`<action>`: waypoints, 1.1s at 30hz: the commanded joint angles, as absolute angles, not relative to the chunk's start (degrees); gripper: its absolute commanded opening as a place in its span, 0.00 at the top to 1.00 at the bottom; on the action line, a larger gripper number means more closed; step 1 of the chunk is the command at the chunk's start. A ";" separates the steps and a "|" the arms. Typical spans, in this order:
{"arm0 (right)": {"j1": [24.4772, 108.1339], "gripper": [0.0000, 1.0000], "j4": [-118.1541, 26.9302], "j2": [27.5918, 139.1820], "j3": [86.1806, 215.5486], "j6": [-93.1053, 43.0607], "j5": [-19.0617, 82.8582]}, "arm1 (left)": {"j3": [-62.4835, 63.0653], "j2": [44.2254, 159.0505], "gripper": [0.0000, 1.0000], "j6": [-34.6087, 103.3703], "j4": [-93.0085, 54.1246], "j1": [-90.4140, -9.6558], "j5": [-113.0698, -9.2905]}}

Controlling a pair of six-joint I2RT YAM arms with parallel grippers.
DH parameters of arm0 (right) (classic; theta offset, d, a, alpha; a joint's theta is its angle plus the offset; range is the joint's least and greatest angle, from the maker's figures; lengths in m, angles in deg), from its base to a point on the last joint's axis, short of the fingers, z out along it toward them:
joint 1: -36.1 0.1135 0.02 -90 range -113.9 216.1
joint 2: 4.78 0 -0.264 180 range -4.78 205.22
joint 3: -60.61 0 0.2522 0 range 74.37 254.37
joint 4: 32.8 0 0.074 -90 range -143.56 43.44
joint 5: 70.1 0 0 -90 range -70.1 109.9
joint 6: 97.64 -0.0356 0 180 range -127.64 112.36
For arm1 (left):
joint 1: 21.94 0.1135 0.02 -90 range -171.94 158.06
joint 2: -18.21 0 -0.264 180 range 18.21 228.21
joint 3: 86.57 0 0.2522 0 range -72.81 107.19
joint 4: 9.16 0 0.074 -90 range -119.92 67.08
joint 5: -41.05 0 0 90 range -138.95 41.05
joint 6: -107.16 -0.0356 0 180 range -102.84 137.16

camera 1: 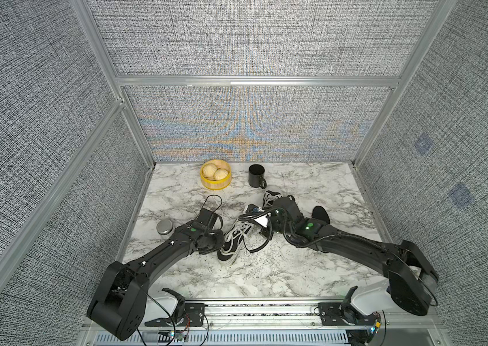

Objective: Remove the insole from the shoe
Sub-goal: Untie the shoelace on the shoe.

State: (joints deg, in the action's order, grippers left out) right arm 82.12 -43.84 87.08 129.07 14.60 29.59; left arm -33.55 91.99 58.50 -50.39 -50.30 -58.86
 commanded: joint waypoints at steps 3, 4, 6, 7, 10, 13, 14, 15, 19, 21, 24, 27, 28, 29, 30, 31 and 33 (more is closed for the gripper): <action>81.65 1.00 -40.62 87.47 130.40 13.15 27.78 | -33.47 91.33 1.00 58.82 -56.34 -50.04 -52.31; 81.98 1.00 -40.87 88.64 130.44 13.15 28.38 | -33.35 91.20 1.00 58.75 -56.44 -50.02 -52.29; 83.47 1.00 -40.69 91.88 130.45 12.88 28.10 | -33.19 91.33 1.00 58.68 -56.58 -50.04 -52.20; 83.90 1.00 -40.59 93.36 130.61 12.39 27.99 | -33.13 91.34 1.00 58.64 -56.67 -50.05 -52.27; 84.62 1.00 -38.77 97.64 130.92 10.11 28.42 | -33.16 91.34 1.00 58.54 -56.92 -50.04 -52.09; 84.53 1.00 -37.77 100.36 131.13 8.86 27.66 | -33.09 90.98 1.00 58.30 -57.63 -49.98 -51.30; 84.38 1.00 -38.01 101.10 131.45 8.77 27.19 | -33.11 90.70 1.00 58.13 -57.83 -50.04 -51.12; 84.24 1.00 -38.44 101.59 131.82 8.70 26.81 | -33.13 90.50 1.00 58.12 -58.13 -50.05 -50.77; 83.87 0.97 -41.51 103.40 133.52 7.94 25.70 | -33.21 90.11 1.00 58.07 -58.43 -50.05 -50.32; 83.92 0.75 -43.07 103.47 134.16 7.34 26.29 | -33.09 90.12 1.00 58.03 -58.17 -50.01 -50.66; 83.72 0.50 -42.44 99.38 132.71 4.82 28.29 | -32.84 90.34 1.00 57.94 -58.03 -50.05 -51.10; 82.72 0.38 -41.34 92.91 129.56 1.28 31.79 | -32.71 90.35 1.00 57.79 -57.90 -50.06 -51.32; 82.60 0.38 -41.06 90.92 128.31 0.16 32.82 | -32.67 90.27 1.00 57.85 -57.87 -50.04 -51.40; 82.66 0.38 -40.75 89.47 126.99 -0.74 33.34 | -32.65 90.31 1.00 57.85 -57.68 -50.04 -51.56; 82.96 0.38 -40.33 88.58 125.92 -1.68 33.87 | -32.66 90.34 1.00 57.85 -57.52 -50.06 -51.69; 83.57 0.40 -39.46 88.13 124.57 -2.83 34.28 | -32.66 90.45 1.00 57.87 -57.36 -50.06 -51.81; 85.71 0.47 -36.67 89.35 122.48 -5.14 34.78 | -32.58 90.75 1.00 57.94 -57.04 -50.01 -52.07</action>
State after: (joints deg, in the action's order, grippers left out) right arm 83.92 -39.97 88.45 124.22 -0.83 31.82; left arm -32.94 90.46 58.07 -56.99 -50.19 -52.09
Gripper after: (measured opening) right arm 0.547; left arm 0.072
